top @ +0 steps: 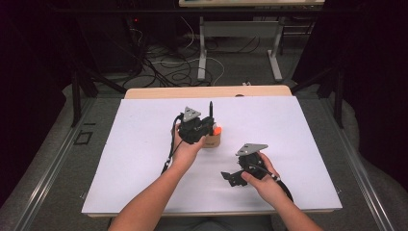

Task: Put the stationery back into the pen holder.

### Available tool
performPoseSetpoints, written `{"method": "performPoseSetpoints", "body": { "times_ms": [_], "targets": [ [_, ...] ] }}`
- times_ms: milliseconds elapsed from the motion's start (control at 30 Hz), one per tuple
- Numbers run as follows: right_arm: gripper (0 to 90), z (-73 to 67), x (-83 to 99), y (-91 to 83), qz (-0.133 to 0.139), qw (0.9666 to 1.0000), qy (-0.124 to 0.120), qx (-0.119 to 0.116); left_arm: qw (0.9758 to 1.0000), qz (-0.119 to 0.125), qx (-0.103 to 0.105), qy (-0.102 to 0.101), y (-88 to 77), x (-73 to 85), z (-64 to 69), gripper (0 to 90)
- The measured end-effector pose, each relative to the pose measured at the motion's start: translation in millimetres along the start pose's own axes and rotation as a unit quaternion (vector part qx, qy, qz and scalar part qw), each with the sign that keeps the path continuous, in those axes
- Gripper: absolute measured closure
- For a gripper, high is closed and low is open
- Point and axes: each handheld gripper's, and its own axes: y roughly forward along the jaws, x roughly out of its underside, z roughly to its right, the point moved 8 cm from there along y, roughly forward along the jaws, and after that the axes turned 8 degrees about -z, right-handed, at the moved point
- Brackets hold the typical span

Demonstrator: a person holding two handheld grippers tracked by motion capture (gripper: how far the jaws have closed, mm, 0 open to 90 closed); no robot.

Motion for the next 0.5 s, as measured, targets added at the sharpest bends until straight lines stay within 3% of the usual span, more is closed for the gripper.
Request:
{"method": "performPoseSetpoints", "body": {
  "times_ms": [100, 267, 367, 500],
  "targets": [
    [0.1, -0.9, 0.2, 0.4, -0.002, 1.0, 0.0, -0.003, 0.9999, -0.015, 0.001, -0.003, 3.0, 4.7, 0.4, 79.4],
    [0.1, -0.8, -0.4, 1.6, 0.003, 1.0, 0.002, 0.0, 0.9992, -0.029, -0.01, 0.026, 5.3, 10.9, 3.1, 79.1],
    [0.2, -1.0, -0.3, 1.6, 0.002, 1.0, 0.003, -0.001, 0.9993, -0.03, -0.008, 0.02, 4.0, 9.9, 3.0, 78.4],
    [0.2, -0.7, 0.5, 0.6, -0.003, 1.0, 0.0, -0.001, 0.9998, -0.017, -0.006, 0.007, -0.1, 4.1, 1.4, 69.9]
  ]
}}
